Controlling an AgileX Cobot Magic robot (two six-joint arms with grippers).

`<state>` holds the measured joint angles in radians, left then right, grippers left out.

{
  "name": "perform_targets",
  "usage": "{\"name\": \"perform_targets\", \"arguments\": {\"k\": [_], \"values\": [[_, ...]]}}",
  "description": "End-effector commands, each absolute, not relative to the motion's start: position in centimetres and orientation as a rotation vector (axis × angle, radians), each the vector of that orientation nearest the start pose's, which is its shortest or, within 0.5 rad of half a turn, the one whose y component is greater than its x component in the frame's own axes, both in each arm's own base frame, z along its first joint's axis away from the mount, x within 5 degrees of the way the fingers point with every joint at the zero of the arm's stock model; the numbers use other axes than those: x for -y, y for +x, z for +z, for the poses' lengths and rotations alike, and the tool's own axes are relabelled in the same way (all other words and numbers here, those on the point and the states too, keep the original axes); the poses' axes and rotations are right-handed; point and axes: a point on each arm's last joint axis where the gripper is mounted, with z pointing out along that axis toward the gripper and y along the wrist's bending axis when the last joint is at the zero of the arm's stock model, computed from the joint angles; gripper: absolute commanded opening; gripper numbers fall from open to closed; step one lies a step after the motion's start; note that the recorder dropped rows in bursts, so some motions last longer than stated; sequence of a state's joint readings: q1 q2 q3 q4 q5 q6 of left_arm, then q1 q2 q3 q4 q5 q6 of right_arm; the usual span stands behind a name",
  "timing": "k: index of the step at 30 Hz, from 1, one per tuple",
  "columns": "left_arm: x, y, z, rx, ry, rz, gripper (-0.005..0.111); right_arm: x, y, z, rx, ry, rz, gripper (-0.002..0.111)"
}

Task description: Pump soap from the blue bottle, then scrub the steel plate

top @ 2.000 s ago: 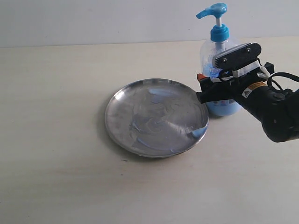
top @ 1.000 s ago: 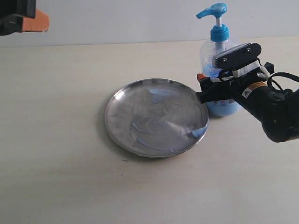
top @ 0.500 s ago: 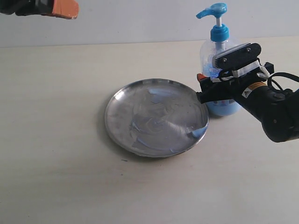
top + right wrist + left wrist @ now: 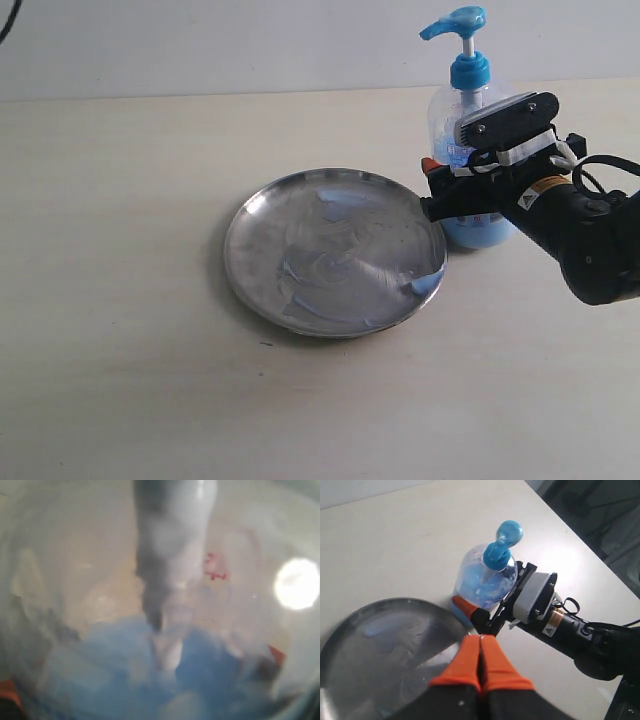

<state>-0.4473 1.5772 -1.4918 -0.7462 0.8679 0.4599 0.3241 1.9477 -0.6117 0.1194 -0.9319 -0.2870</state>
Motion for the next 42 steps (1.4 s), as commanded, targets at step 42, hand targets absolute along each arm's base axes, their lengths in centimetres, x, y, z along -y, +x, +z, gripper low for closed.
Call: {"name": "perform_targets", "arguments": {"k": [42], "values": [[32.6,37.1,34.3,-2.057,0.907,-0.957,0.000,-9.9,31.7,12.9,-1.700,-0.438,-0.013,0.000]]}}
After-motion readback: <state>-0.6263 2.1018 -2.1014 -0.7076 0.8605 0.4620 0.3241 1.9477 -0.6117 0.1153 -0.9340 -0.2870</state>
